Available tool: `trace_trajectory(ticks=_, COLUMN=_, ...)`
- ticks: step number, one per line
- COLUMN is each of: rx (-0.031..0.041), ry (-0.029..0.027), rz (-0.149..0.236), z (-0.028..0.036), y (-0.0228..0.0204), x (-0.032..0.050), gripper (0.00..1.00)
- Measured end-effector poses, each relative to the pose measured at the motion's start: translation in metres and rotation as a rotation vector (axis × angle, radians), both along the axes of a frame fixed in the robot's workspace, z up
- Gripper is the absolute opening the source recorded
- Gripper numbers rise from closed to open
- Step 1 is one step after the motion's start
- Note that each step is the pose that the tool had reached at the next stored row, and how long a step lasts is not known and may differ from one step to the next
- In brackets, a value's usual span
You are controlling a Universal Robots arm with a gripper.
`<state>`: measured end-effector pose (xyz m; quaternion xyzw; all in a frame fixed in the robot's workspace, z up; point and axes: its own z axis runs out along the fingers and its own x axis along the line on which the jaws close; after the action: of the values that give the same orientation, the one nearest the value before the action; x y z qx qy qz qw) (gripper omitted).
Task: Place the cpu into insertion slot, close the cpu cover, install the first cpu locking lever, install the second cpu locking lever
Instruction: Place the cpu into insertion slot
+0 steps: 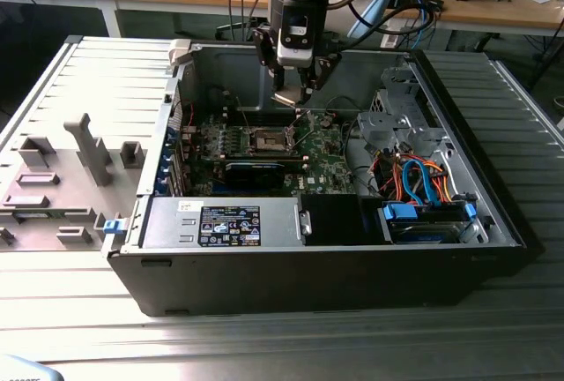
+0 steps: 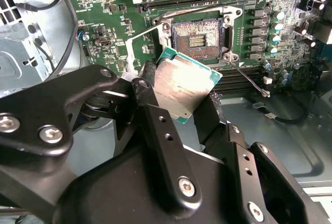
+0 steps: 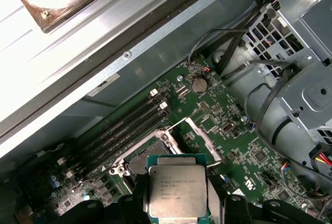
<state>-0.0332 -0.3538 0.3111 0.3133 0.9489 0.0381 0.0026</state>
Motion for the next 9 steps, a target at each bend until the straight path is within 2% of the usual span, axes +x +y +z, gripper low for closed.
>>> trace_trajectory(ticks=9, rx=0.0000, ry=0.0000, rz=-0.013, z=0.0000, y=0.0000, x=0.0000, gripper=0.54)
